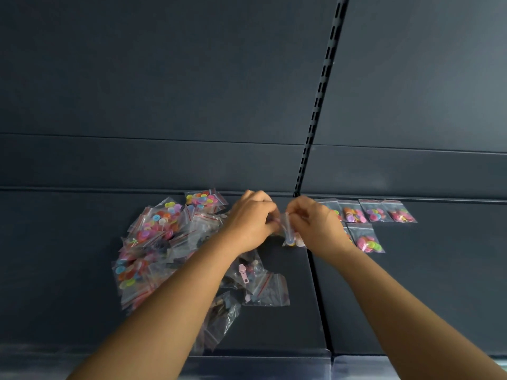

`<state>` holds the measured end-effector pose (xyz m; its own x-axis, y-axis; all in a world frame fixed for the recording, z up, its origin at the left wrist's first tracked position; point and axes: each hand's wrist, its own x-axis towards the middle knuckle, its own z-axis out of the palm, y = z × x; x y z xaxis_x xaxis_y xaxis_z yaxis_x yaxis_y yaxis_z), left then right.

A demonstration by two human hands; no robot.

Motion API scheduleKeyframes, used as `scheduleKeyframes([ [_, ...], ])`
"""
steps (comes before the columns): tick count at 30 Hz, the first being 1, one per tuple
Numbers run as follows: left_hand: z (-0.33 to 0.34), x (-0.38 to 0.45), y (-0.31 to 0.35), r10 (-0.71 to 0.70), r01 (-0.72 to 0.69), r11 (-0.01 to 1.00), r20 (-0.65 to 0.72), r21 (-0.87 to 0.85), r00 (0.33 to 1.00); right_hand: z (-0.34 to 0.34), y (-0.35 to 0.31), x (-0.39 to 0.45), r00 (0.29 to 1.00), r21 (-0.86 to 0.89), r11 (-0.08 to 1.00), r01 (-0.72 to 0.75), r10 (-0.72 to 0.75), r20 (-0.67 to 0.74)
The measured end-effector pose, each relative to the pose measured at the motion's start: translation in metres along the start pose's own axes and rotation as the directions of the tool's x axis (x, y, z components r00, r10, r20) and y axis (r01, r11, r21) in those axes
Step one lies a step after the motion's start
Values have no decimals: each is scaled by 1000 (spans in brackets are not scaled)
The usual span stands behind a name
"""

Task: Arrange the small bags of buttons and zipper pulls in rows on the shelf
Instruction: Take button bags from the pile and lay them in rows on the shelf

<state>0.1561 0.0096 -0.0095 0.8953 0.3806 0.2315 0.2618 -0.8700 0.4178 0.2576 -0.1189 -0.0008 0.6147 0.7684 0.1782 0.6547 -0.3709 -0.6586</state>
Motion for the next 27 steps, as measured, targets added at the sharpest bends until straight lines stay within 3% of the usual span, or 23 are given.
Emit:
scheduleKeyframes([
  [3, -5, 2, 4, -90, 79, 975, -43, -205, 995, -16, 0, 1, 992, 214, 970, -113, 121, -26],
  [6, -6, 1, 18, -196, 171, 855, 0, -489, 981, -33, 0, -3, 980, 357, 919, -167, 193, -38],
  [9, -2, 2, 37, -225, 203, 759, 44, -619, 973, -49, 3, -9, 973, 468, 865, -180, 226, -44],
  [15, 13, 12, 80, -267, 291, 588, 159, -754, 951, -81, 26, -20, 960, 565, 797, -214, 277, -28],
  [20, 33, 25, 118, -255, 313, 533, 203, -786, 945, -108, 51, -27, 961, 615, 760, -211, 275, -10],
  [24, 49, 36, 148, -324, 356, 524, 206, -774, 924, -131, 79, -30, 949, 691, 691, -214, 315, -21],
  [27, 60, 43, 170, -394, 387, 446, 212, -807, 894, -146, 102, -35, 942, 659, 699, -278, 332, 45],
])
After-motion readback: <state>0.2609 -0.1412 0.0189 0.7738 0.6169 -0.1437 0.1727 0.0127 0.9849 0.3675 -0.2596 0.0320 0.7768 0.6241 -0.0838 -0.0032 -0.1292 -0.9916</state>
